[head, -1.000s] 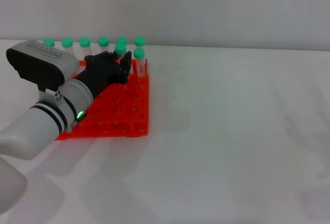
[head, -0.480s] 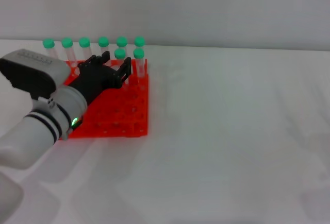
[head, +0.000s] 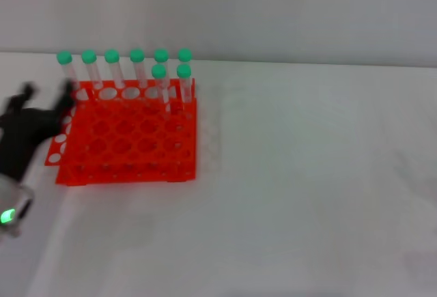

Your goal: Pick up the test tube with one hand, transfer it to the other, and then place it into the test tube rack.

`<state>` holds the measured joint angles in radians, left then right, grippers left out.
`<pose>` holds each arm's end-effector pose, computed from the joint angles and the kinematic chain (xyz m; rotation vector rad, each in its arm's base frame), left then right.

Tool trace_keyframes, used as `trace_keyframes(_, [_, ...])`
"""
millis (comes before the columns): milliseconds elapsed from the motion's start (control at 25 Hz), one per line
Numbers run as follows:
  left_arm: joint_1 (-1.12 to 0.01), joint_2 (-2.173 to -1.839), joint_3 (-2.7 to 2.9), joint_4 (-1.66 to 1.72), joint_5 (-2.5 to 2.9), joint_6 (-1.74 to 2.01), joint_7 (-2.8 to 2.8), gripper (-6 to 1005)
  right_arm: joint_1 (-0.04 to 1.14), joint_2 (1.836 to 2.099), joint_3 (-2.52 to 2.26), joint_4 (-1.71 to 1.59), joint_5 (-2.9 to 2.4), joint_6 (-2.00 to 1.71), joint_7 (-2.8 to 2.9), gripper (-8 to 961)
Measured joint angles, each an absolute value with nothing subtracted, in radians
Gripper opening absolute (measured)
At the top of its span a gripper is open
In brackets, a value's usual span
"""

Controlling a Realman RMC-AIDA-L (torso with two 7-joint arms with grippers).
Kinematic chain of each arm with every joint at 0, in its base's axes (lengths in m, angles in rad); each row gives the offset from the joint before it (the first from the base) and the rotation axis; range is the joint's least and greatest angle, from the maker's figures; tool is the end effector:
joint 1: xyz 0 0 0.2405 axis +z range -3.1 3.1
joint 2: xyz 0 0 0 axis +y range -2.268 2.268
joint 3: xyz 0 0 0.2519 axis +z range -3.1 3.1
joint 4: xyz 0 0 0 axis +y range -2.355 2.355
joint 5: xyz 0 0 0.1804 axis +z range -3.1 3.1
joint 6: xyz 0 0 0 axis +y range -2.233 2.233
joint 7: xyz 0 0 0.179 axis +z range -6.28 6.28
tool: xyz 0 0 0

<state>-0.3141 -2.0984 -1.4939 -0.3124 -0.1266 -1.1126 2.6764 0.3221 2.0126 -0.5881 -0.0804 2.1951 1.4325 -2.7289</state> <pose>-0.2992 0.3413 0.0161 -1.5374 -0.7094 -0.9160 0.3333 0.3074 0.0669 -1.5609 0.4572 0.7888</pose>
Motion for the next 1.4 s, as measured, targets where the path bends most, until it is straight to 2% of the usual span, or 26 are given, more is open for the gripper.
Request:
trace_keyframes(240, [-0.289, -2.097, -1.491, -0.191, -0.364, -1.241, 2.671, 785, 0.323, 2.013, -0.554, -0.051, 2.196, 1.419, -2.719, 841])
trace_keyframes(1400, [-0.302, -2.102, -1.477, -0.185, -0.367, -1.264, 2.635, 785, 0.331, 2.013, -0.465, 0.021, 2.197, 1.375, -2.718, 841])
